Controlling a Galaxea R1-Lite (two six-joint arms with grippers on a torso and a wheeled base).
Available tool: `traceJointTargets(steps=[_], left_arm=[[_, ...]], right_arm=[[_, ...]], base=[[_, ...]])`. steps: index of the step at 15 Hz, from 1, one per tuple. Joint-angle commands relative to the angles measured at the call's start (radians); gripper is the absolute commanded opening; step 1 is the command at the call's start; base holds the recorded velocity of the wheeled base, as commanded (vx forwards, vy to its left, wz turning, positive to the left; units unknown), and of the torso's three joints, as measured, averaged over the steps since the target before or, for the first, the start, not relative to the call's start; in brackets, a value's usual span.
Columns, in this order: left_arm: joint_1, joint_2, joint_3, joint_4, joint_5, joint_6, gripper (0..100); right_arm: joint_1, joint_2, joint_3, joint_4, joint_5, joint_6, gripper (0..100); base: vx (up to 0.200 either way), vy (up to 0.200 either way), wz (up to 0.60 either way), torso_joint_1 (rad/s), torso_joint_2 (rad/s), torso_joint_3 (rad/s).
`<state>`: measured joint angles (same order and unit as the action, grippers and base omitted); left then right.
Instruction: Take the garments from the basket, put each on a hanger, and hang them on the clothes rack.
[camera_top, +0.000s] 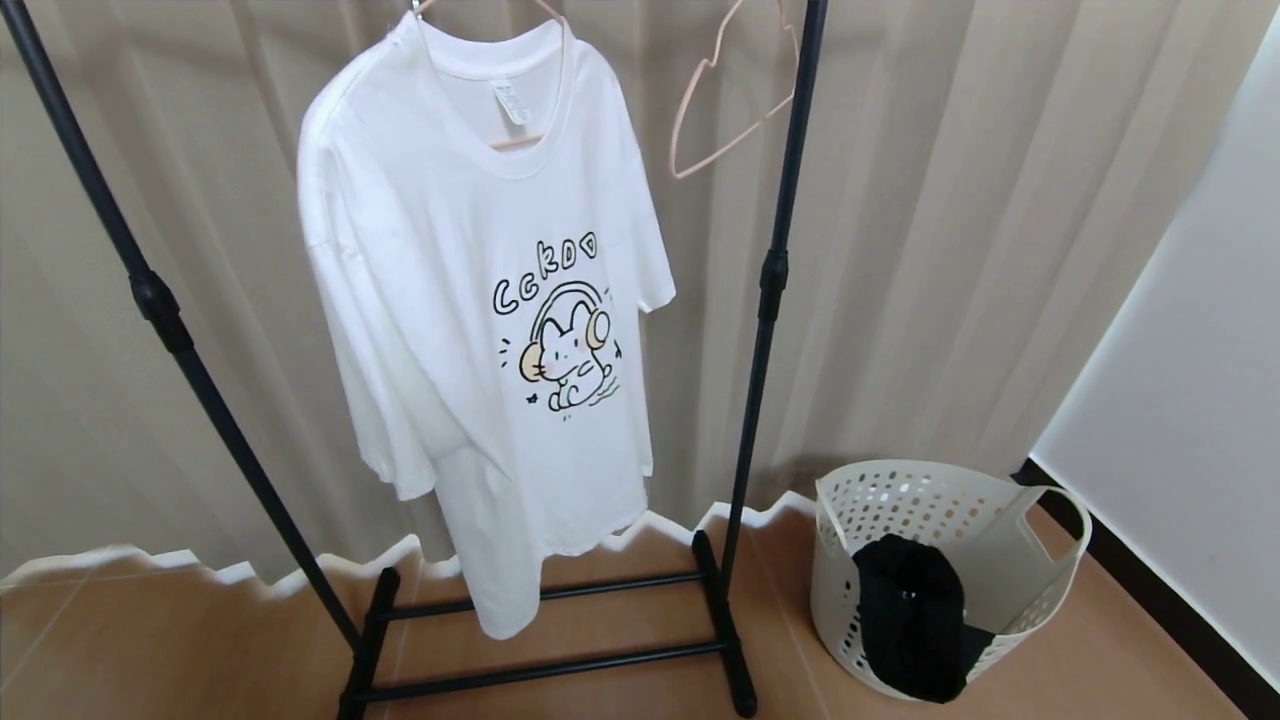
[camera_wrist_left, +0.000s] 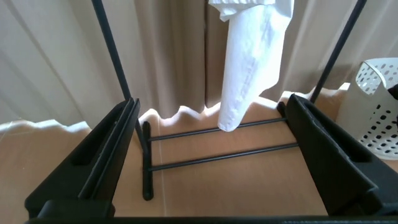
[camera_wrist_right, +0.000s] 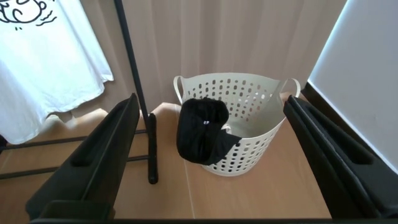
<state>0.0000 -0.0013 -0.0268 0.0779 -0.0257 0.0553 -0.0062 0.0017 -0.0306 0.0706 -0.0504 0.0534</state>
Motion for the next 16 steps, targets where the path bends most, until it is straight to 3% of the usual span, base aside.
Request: traceJointTargets(steps=[1,5,12,16], left_arm=[[0.0,0.001,0.001,0.0,0.0,0.0,100],[0.0,0.001,0.001,0.0,0.0,0.0,100],[0.0,0.001,0.001,0.0,0.0,0.0,100],[0.0,0.001,0.001,0.0,0.0,0.0,100]], right_arm=[[0.0,0.001,0.0,0.0,0.0,0.0,100],[0.0,0.001,0.0,0.0,0.0,0.002,100],[0.0,0.001,0.0,0.0,-0.002,0.003,100],[0.0,0.001,0.0,0.0,-0.002,0.003,100]], base=[[0.0,0.0,-0.6,0.007,0.0,0.012],[0.0,0.0,-0.15,0.001,0.0,-0.001],[0.0,-0.2,0.0,0.002,0.0,0.002],[0.2,0.0,0.0,-0.001,0.0,0.002]])
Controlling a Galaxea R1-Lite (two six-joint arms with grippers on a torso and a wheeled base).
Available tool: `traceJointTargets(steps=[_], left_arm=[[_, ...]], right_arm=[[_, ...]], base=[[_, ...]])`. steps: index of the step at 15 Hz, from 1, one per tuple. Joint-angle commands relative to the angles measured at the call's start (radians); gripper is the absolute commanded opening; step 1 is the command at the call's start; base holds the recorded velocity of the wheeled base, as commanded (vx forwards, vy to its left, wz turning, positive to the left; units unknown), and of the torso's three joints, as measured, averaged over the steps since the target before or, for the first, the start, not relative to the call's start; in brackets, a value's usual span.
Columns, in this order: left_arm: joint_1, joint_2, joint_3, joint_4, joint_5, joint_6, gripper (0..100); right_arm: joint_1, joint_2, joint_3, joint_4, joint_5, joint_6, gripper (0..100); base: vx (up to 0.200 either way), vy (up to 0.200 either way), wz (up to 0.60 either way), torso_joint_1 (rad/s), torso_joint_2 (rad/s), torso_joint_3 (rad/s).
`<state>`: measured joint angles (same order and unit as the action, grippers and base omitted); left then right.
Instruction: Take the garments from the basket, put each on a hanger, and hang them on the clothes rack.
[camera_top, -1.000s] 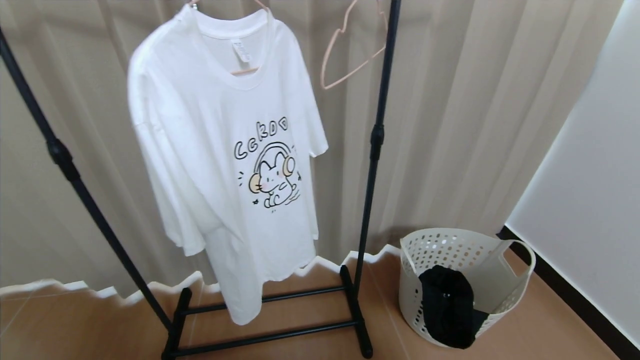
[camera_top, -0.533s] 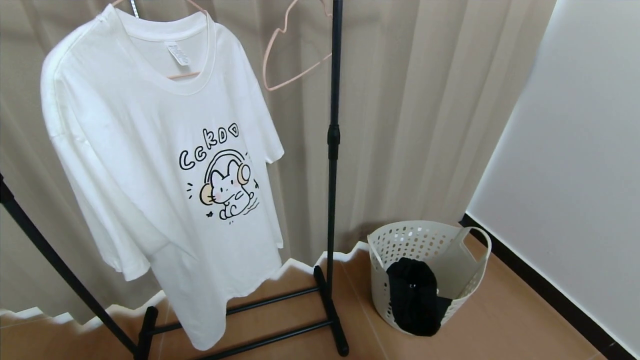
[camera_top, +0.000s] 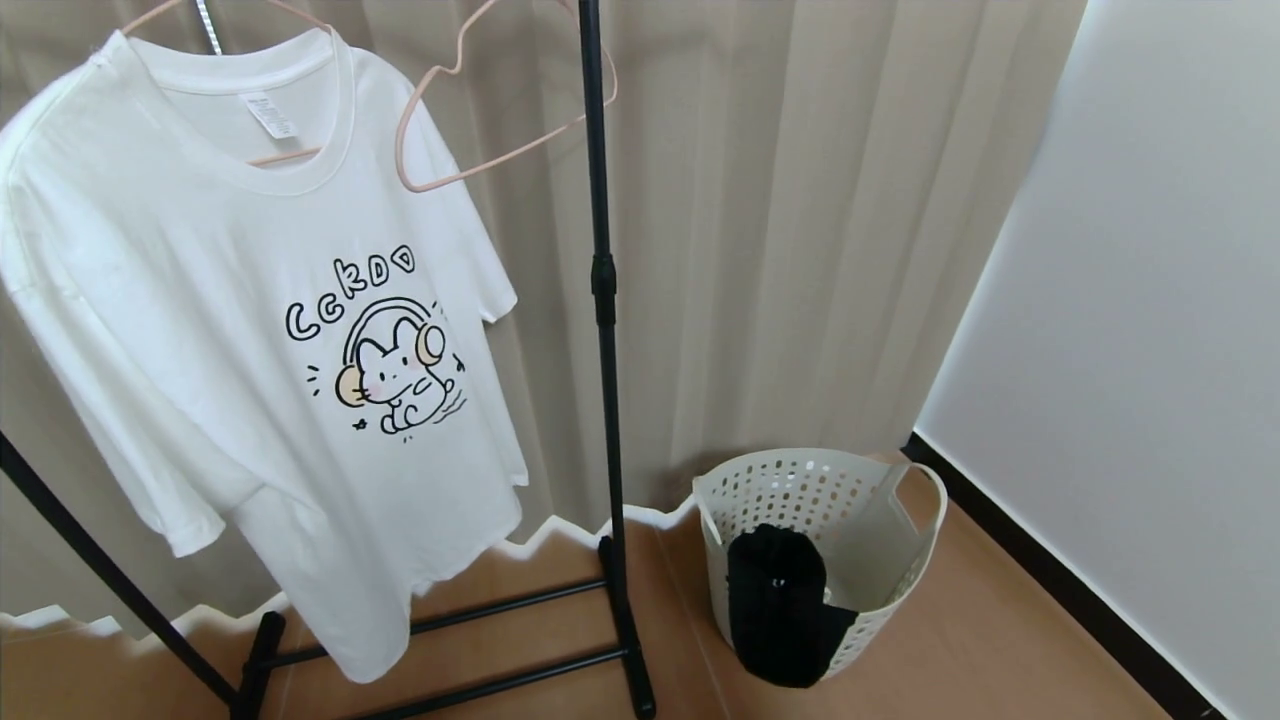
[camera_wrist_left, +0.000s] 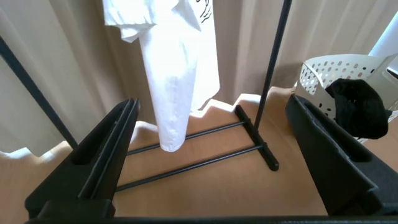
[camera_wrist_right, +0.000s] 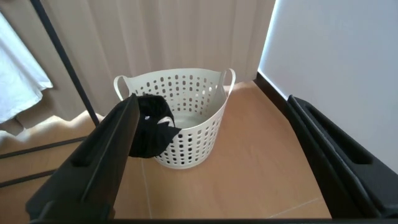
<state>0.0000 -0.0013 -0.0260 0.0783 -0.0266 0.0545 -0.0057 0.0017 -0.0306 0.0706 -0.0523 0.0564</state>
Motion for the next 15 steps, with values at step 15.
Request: traceJointTargets(steps=[15], left_arm=[[0.0,0.001,0.0,0.001,0.001,-0.001,100]], right_arm=[[0.0,0.001,0.0,0.0,0.0,0.0,100]], base=[[0.013,0.0,0.0,0.002,0.0,-0.074]])
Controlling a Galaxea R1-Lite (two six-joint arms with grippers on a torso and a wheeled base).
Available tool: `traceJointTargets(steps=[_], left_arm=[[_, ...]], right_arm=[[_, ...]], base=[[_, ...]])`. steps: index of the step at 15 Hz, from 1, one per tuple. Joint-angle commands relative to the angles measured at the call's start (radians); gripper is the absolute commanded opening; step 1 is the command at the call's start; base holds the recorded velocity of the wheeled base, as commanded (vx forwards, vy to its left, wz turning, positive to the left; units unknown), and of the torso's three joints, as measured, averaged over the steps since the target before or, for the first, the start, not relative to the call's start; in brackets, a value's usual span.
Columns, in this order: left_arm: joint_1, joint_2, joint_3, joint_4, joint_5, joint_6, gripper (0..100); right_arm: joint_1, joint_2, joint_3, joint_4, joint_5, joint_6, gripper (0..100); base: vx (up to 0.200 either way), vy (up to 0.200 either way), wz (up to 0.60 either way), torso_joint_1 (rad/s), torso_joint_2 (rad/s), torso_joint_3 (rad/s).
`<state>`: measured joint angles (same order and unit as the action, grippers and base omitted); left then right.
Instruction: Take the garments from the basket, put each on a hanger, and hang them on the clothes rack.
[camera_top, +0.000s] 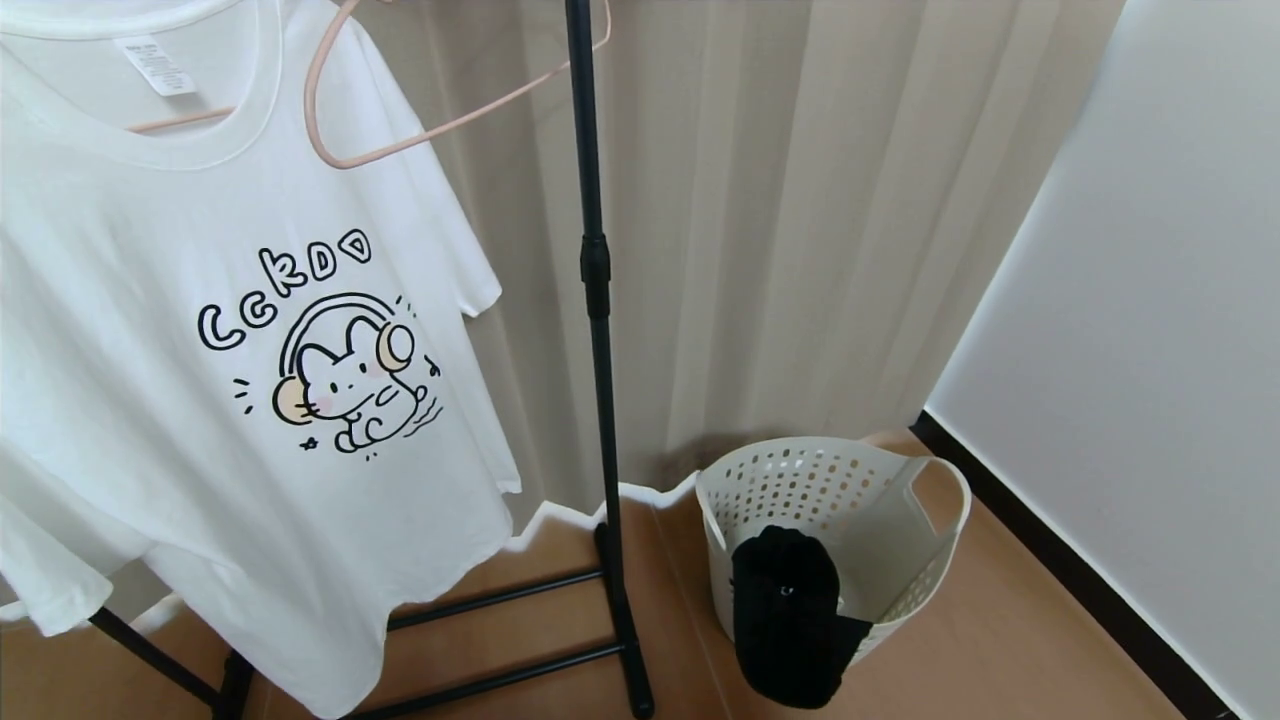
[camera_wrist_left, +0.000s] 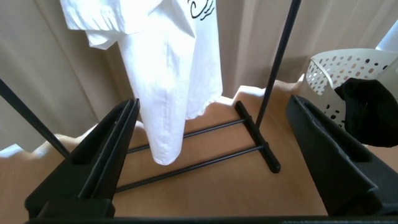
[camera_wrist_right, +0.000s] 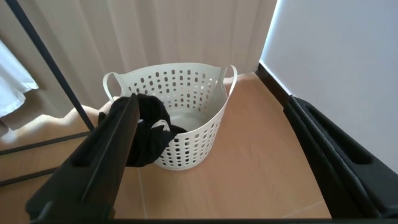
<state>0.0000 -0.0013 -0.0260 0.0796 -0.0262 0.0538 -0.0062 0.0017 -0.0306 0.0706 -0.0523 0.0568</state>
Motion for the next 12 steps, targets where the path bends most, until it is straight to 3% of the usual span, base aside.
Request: traceJointTargets(steps=[1,12], left_arm=[[0.0,0.001,0.0,0.0,0.0,0.0,100],[0.0,0.001,0.0,0.0,0.0,0.0,100]], right_arm=[[0.0,0.001,0.0,0.0,0.0,0.0,100],[0.0,0.001,0.0,0.0,0.002,-0.011,100]], base=[[0.0,0.0,0.0,0.002,0.0,-0.193],[0.0,0.0,0.0,0.003,0.0,-0.196]])
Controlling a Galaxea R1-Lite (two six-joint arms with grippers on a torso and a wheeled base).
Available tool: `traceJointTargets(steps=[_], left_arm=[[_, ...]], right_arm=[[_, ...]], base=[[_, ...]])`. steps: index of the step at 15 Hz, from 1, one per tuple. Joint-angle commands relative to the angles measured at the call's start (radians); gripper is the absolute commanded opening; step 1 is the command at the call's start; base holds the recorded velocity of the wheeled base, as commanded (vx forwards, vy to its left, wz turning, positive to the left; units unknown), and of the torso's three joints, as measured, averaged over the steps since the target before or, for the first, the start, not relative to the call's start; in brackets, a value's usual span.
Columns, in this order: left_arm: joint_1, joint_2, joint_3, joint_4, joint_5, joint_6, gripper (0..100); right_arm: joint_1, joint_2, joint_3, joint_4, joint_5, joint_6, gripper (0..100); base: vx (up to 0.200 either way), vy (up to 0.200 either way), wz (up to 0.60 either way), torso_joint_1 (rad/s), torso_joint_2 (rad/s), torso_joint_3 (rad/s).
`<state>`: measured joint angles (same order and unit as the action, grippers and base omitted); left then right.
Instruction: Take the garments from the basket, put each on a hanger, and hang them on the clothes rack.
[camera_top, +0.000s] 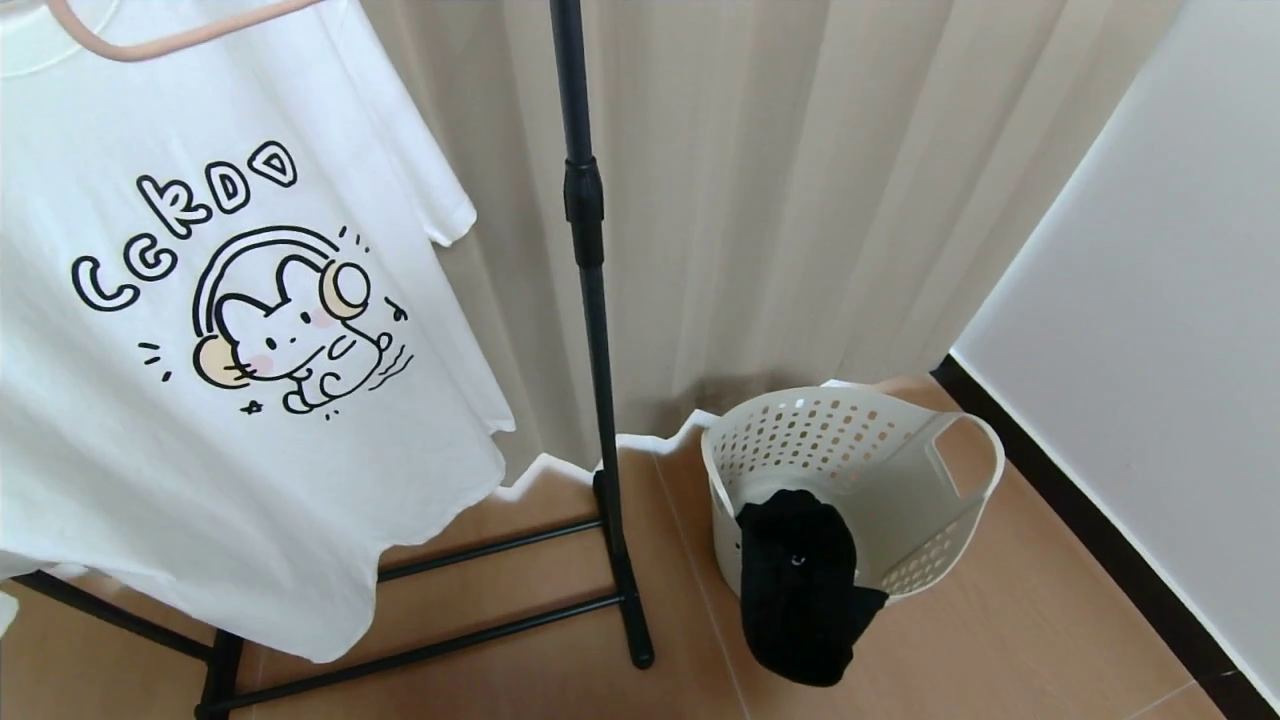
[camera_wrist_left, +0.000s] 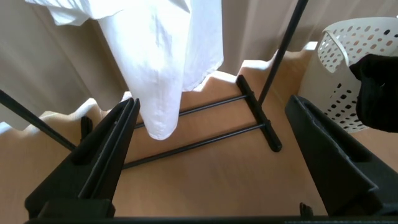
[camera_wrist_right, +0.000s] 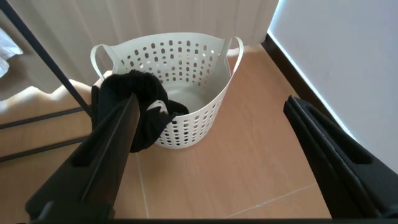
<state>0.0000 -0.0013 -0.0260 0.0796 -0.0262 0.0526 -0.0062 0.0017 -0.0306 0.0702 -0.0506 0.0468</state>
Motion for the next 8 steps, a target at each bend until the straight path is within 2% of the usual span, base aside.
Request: traceJointTargets(steps=[1,8], left_arm=[[0.0,0.001,0.0,0.0,0.0,0.0,100],[0.0,0.001,0.0,0.0,0.0,0.0,100]], right_arm=[[0.0,0.001,0.0,0.0,0.0,-0.001,100],[0.0,0.001,0.0,0.0,0.0,-0.001,100]], base=[[0.0,0.0,0.0,-0.002,0.0,-0.193],[0.0,0.0,0.0,0.0,0.0,-0.201]])
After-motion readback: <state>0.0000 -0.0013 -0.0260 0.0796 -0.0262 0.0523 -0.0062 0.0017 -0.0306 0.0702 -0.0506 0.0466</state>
